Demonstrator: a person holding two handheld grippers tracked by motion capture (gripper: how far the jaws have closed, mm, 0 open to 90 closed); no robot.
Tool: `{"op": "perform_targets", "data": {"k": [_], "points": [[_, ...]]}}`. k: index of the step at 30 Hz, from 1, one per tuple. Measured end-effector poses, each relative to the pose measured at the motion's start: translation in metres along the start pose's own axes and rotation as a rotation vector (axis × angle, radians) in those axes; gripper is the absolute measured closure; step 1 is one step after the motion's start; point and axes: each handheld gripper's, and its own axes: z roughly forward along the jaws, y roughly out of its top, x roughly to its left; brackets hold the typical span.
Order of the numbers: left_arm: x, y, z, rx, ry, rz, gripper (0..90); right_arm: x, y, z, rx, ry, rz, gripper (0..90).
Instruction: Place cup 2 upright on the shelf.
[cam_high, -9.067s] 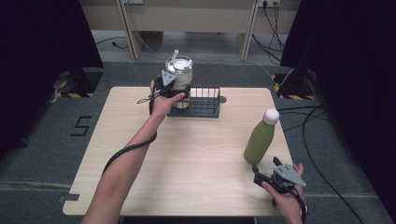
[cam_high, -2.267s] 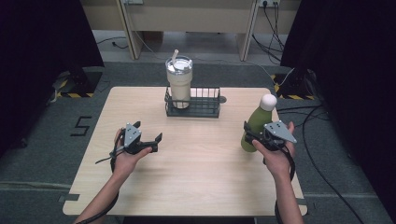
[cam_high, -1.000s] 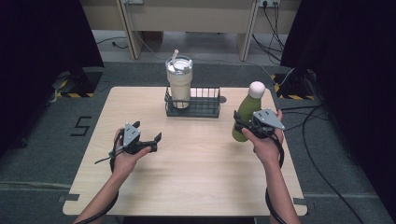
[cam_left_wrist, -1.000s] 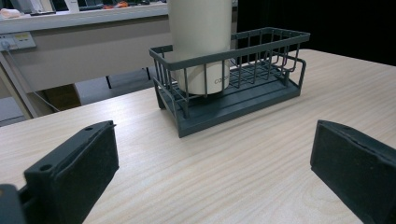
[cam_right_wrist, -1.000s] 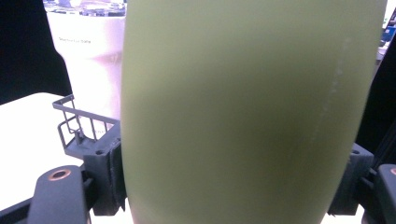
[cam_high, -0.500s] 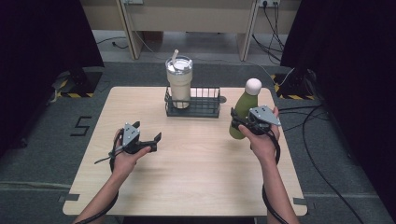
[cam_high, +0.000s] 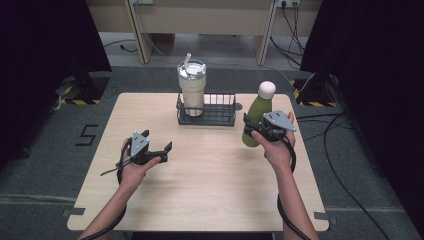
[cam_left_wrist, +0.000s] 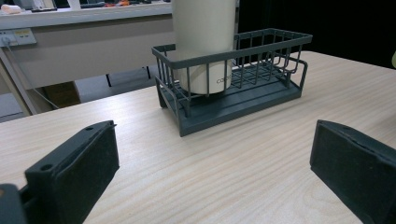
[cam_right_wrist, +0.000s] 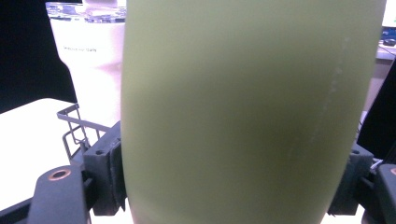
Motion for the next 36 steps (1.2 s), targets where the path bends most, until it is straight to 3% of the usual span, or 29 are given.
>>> {"op": "perform_targets", "data": {"k": [36], "points": [[-0.001,0.000,0.000,0.001,-0.004,0.005,0.4,0.012,0.011,0.025,-0.001,0.020,0.007,21.0]]}}
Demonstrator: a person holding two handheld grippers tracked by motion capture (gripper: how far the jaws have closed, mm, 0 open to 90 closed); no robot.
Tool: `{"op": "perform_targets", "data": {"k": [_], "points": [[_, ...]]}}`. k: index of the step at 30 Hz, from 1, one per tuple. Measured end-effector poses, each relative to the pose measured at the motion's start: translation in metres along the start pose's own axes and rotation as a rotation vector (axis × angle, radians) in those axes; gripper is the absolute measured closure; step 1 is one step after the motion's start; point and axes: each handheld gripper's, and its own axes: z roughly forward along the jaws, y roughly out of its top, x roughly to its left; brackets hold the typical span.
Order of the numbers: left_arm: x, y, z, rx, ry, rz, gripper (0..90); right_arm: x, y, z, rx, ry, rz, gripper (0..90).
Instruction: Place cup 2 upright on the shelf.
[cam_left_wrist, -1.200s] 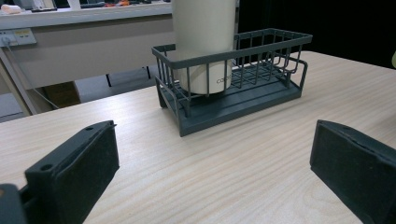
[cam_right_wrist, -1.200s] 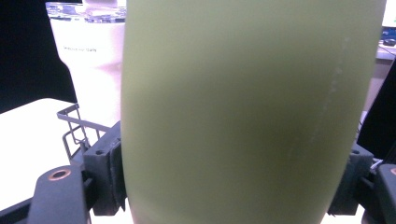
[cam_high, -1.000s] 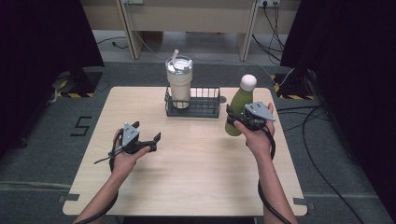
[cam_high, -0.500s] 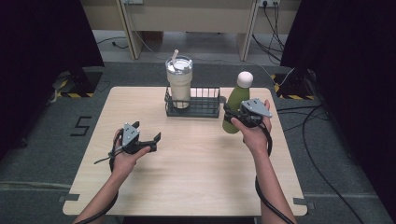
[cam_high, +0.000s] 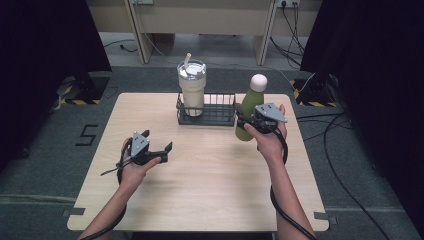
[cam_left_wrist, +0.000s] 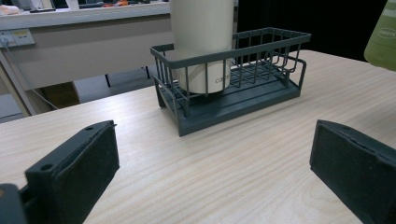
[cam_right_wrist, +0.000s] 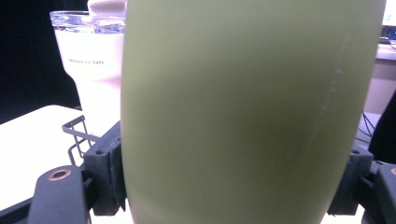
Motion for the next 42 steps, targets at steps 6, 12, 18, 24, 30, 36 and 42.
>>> {"op": "perform_targets", "data": {"k": [6,12,18,24,30,36,42], "points": [[0.000,0.000,0.000,0.000,0.001,-0.003,0.5,0.001,0.002,0.004,-0.001,0.002,0.000,21.0],[0.000,0.000,0.000,0.000,0.002,-0.002,0.6,0.003,0.006,0.007,-0.005,0.005,0.001,21.0],[0.001,0.001,-0.001,-0.003,0.003,-0.003,0.6,0.005,0.009,0.011,-0.003,0.006,0.001,21.0],[0.001,0.000,-0.001,-0.002,0.003,-0.004,0.7,0.006,0.012,0.015,-0.007,0.010,0.000,21.0],[0.001,0.000,-0.001,-0.003,0.004,-0.005,0.7,0.007,0.014,0.018,-0.005,0.009,0.001,21.0],[0.001,0.000,-0.001,-0.002,0.003,-0.005,0.7,0.007,0.016,0.021,-0.007,0.010,0.002,21.0],[0.001,0.001,-0.002,-0.004,0.005,-0.007,0.7,0.009,0.018,0.024,-0.006,0.012,0.003,21.0]]}}
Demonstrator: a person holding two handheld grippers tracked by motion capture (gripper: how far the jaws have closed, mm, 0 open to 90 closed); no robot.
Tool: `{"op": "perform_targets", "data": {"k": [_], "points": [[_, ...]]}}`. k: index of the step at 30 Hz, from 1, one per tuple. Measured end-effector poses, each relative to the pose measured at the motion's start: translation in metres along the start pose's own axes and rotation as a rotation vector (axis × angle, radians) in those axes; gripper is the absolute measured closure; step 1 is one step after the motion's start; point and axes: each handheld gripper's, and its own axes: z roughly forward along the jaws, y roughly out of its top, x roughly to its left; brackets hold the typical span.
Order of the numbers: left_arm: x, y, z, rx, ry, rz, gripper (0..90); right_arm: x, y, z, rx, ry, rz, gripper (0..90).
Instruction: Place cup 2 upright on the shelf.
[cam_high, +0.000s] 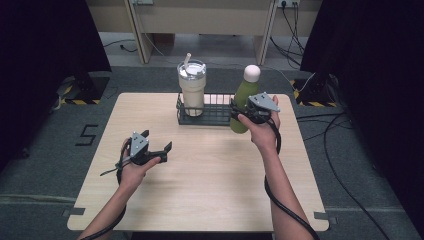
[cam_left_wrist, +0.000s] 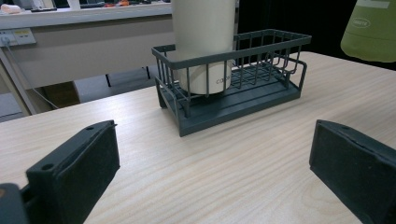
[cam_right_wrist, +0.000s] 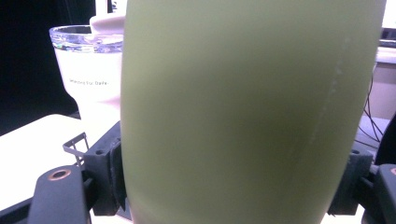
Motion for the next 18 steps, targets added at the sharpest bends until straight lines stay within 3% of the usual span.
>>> {"op": "perform_targets", "data": {"k": [18], "points": [[0.0001,0.0001,-0.0007,0.000,0.002,-0.001,0.7,0.0020,0.0082,0.0094,-0.005,-0.003,0.003,21.0]]}}
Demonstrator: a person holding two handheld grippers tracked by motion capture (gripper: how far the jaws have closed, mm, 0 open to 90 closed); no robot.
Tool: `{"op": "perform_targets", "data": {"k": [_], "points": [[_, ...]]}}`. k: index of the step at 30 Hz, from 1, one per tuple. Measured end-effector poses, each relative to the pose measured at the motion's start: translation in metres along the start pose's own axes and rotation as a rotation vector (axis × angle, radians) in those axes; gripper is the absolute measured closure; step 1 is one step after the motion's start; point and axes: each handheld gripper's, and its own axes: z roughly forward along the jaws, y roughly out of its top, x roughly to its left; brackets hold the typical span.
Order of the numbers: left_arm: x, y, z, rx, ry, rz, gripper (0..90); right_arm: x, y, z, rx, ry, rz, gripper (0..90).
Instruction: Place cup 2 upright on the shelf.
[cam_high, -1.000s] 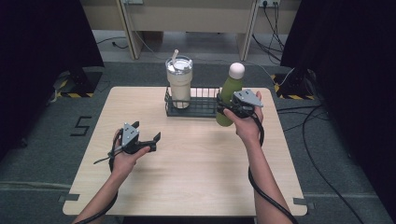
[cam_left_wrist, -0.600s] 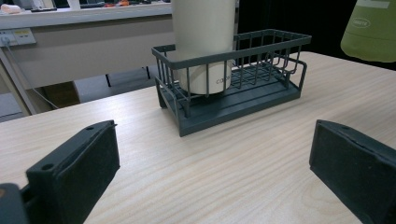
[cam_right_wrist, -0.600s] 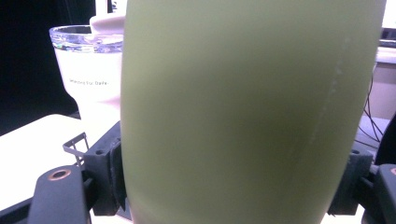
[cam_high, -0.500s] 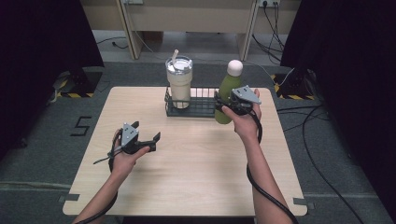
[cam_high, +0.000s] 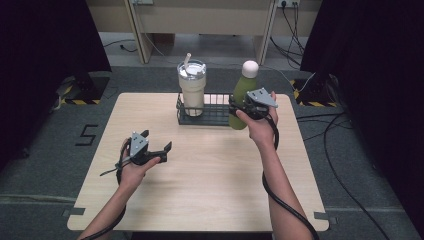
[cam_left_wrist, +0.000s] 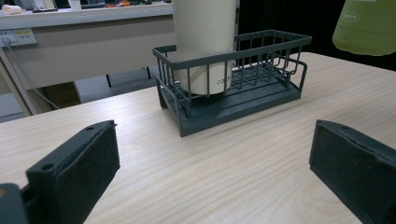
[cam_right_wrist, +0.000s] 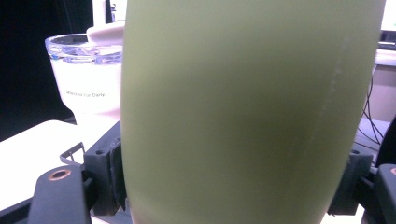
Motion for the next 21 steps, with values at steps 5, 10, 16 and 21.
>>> {"op": "perform_targets", "data": {"k": [5,10,16,21], "points": [[0.000,0.000,0.000,-0.001,0.001,0.000,0.7,0.001,0.001,0.003,0.002,0.001,-0.001,21.0],[0.000,0.000,0.000,0.000,0.001,0.000,0.8,0.001,0.002,0.006,0.002,0.000,0.001,21.0],[0.000,0.000,0.000,-0.001,0.001,0.000,0.8,0.001,0.006,0.009,-0.001,-0.001,0.010,21.0],[0.000,0.000,-0.001,-0.002,0.001,-0.001,0.9,0.000,0.010,0.012,-0.007,-0.004,0.013,21.0]]}}
